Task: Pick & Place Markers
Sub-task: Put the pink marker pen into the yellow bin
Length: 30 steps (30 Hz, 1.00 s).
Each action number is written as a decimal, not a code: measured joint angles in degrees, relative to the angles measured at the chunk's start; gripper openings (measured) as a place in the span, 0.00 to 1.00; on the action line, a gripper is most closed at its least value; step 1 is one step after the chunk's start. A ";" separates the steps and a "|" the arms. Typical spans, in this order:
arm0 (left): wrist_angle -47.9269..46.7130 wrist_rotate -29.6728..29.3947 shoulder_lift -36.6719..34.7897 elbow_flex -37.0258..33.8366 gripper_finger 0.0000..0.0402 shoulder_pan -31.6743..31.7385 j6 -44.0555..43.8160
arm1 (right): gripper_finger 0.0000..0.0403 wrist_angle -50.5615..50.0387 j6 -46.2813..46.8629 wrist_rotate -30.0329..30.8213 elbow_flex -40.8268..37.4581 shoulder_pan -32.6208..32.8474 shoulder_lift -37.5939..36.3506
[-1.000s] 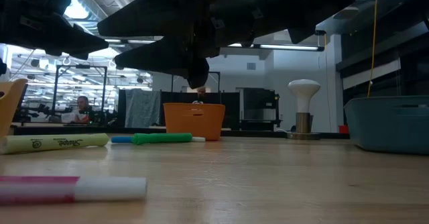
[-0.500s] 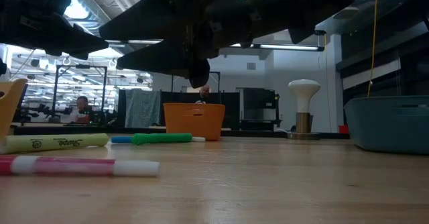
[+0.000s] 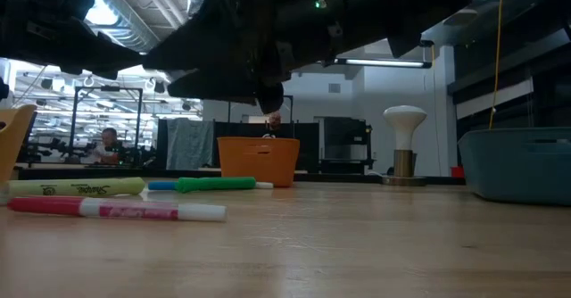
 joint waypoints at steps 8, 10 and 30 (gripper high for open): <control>-0.01 0.00 0.00 0.00 0.16 0.00 0.00 | 0.58 -10.41 -5.23 2.18 7.57 0.20 2.90; -0.01 0.00 -0.01 0.00 0.16 0.00 0.00 | 0.58 -14.11 -6.02 2.23 11.00 0.40 5.14; -0.01 0.00 -0.01 0.00 0.16 0.00 0.00 | 0.58 -40.13 2.26 7.21 20.69 -0.45 10.88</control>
